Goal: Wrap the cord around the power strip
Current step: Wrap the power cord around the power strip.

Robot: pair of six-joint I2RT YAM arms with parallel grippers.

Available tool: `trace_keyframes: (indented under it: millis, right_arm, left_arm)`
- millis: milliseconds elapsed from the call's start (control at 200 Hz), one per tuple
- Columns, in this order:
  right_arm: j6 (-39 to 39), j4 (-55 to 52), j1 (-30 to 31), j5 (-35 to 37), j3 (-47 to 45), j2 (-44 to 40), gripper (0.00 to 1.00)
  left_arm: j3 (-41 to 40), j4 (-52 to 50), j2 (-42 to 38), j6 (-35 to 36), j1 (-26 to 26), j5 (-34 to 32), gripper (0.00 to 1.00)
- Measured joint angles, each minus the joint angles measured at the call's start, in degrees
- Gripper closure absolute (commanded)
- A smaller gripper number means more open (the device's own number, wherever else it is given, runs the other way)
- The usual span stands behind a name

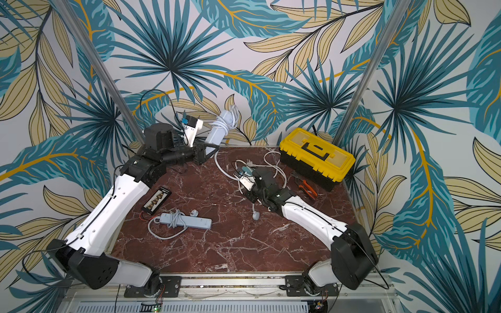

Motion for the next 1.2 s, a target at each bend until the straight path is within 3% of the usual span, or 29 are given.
trace_keyframes:
  millis: [220,446,551,751,861,986,1096,1202]
  right_arm:
    - [-13.75,-14.43,2.64,5.55,8.92,-11.1,1.0]
    - [-23.41,-22.64,2.14,5.22,26.1,-6.6,1.0]
    - [-25.22,-27.04,-1.05,0.07,34.73,-0.13,1.0]
    - [-22.62,-33.7,-14.4,-22.32,46.42,14.12,0.96]
    - [-16.79,-31.58,-16.96,-34.05,43.41,18.18,0.84]
    - [-4.24,-15.13,-17.05,-44.35,28.22,16.28,0.65]
    - [7.78,0.46,-17.35,-46.69,17.51,14.84,0.55]
    - [17.86,15.06,-17.79,-45.55,8.63,13.79,0.53]
  left_arm:
    - [-5.33,-6.67,2.4,15.19,-0.04,-4.33,1.0]
    - [-14.32,-10.14,0.0,29.79,-7.43,0.92,1.0]
    - [-16.85,-12.2,-2.16,33.29,-10.91,8.17,1.0]
    - [-16.11,-12.57,-4.92,32.61,-11.61,21.59,1.0]
    - [-13.49,-11.96,-5.31,29.46,-11.56,25.55,1.0]
    - [-13.03,-9.94,-6.69,25.51,-11.52,26.8,1.0]
    - [-12.68,-8.07,-7.1,23.15,-11.76,26.62,1.0]
    - [-12.68,-3.65,-7.93,19.98,-12.09,25.99,1.0]
